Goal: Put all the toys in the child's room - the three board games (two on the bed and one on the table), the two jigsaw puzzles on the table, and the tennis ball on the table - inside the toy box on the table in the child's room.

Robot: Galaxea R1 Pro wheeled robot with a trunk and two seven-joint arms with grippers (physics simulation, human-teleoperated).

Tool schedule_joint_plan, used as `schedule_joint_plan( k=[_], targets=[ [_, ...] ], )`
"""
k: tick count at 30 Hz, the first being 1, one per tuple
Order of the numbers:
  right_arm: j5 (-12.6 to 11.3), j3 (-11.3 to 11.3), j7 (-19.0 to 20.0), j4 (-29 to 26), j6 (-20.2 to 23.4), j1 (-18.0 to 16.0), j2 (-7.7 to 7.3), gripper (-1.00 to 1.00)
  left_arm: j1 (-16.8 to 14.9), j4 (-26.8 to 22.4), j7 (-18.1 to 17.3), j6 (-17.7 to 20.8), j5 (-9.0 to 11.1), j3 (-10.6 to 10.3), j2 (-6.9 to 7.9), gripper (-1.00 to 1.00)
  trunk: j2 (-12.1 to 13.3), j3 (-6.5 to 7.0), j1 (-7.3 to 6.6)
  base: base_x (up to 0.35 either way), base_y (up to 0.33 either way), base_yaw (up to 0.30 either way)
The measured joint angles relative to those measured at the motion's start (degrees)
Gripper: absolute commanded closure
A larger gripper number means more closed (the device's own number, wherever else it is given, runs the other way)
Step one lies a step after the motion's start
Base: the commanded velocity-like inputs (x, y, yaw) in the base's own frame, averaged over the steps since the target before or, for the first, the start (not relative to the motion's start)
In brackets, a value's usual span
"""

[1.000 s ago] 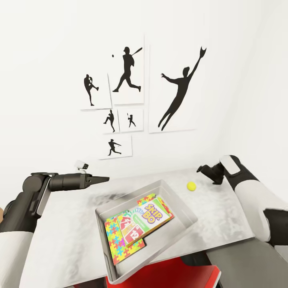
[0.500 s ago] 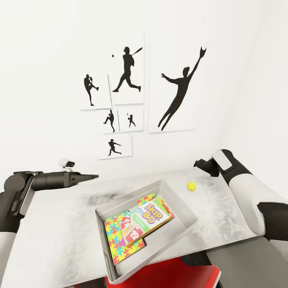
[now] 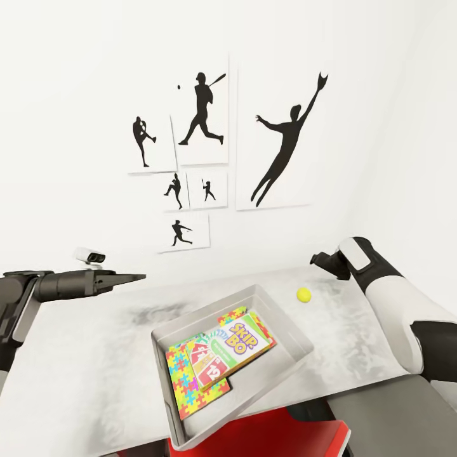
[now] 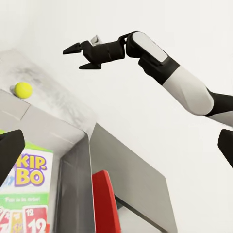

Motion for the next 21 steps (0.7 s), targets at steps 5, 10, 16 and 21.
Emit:
schedule_joint_plan(
  k=[5,10,16,21],
  targets=[
    [0.1,0.0,0.0,0.0,-0.1,0.0,-0.08,-1.00,0.0,0.0,0.0,0.0,0.0,0.0,0.34,-1.00,0.0,-0.41,0.00,0.000,0.000,0.000],
    [0.1,0.0,0.0,0.1,-0.1,0.0,-0.10,-1.00,0.0,0.0,0.0,-0.1,-0.1,0.0,0.40,-1.00,0.0,-0.87,0.00,0.000,0.000,0.000],
    [0.1,0.0,0.0,0.1,-0.1,0.0,-0.15,-1.00,0.0,0.1,0.0,-0.1,-0.1,0.0,0.41,-1.00,0.0,-1.43,0.00,0.000,0.000,0.000],
    [0.1,0.0,0.0,0.1,-0.1,0.0,-0.09,-1.00,0.0,0.1,0.0,-0.1,-0.2,0.0,0.38,-1.00,0.0,-1.90,0.00,0.000,0.000,0.000]
  ],
)
